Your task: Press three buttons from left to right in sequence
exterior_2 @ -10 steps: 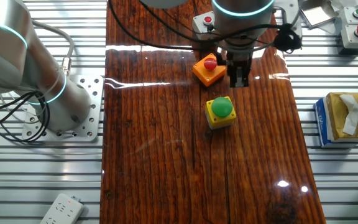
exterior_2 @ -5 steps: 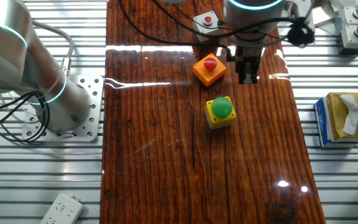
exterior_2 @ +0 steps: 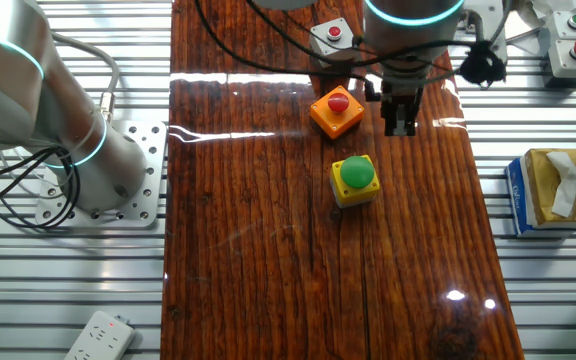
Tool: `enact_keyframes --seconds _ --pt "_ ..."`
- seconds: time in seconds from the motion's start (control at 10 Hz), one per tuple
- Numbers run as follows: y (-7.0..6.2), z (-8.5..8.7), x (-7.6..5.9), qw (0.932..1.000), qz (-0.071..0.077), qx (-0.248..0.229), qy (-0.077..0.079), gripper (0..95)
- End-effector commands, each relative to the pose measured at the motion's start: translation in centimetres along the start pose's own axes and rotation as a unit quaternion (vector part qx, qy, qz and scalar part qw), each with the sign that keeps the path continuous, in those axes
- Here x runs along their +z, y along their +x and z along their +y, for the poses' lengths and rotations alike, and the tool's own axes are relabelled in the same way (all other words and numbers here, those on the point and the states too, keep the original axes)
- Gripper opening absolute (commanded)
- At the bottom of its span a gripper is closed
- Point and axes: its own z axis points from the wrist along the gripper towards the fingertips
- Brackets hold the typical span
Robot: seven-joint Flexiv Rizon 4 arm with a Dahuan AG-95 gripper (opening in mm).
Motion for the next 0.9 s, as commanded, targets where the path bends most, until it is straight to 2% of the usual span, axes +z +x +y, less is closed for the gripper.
enact_keyframes --seconds 0.1,0.3,0.5,0.6,0.9 --pt "0.0 0.0 0.2 0.9999 -0.010 0.002 -0.014 95.0" --pt "-0.1 -0.1 0.3 0.9998 -0.011 -0.007 -0.012 95.0" --pt "-0.4 -1.0 0.7 0.9990 -0.018 -0.040 -0.009 95.0" --pt "-0.7 -1.9 1.0 0.9979 -0.021 -0.060 -0.009 76.0" --pt "-1.0 -4.7 1.0 0.9958 -0.014 -0.089 -0.012 76.0"
